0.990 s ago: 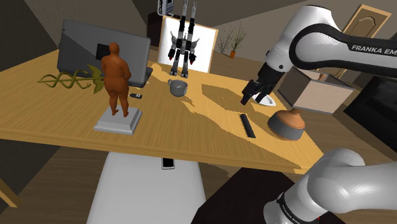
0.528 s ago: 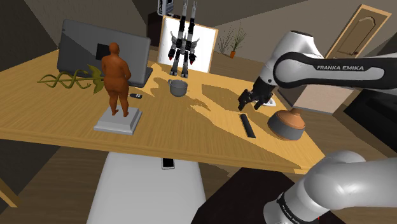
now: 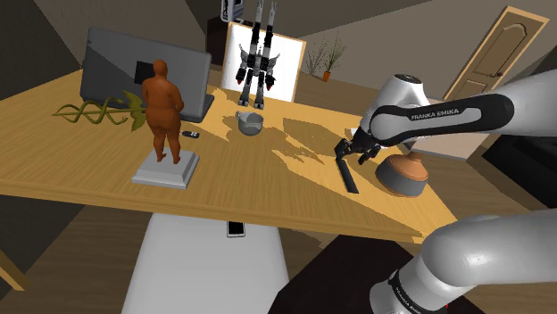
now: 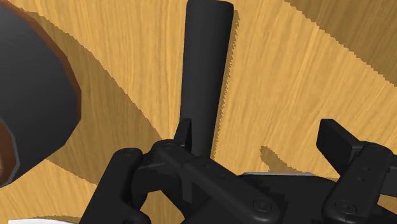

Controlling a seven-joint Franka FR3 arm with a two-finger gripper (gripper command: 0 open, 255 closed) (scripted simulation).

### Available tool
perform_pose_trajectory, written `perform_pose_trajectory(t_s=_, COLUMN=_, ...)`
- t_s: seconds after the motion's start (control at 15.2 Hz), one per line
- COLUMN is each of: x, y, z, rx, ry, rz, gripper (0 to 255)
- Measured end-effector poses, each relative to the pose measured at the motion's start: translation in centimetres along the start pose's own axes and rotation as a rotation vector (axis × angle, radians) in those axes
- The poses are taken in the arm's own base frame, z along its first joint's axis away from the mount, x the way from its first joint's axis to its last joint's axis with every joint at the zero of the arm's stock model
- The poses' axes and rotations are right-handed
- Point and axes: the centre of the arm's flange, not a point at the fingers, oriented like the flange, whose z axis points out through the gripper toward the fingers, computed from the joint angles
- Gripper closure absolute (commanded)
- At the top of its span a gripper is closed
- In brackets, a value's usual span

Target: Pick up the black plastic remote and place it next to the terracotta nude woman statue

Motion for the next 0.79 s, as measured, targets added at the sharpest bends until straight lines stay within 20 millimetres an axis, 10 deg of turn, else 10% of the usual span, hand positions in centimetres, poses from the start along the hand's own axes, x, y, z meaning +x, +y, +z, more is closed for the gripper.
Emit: perform_pose_trajectory(t_s=0.79, x=1.3, y=3.7, z=8.3, rx=-0.043, ry=0.026, rz=0.127, gripper=0)
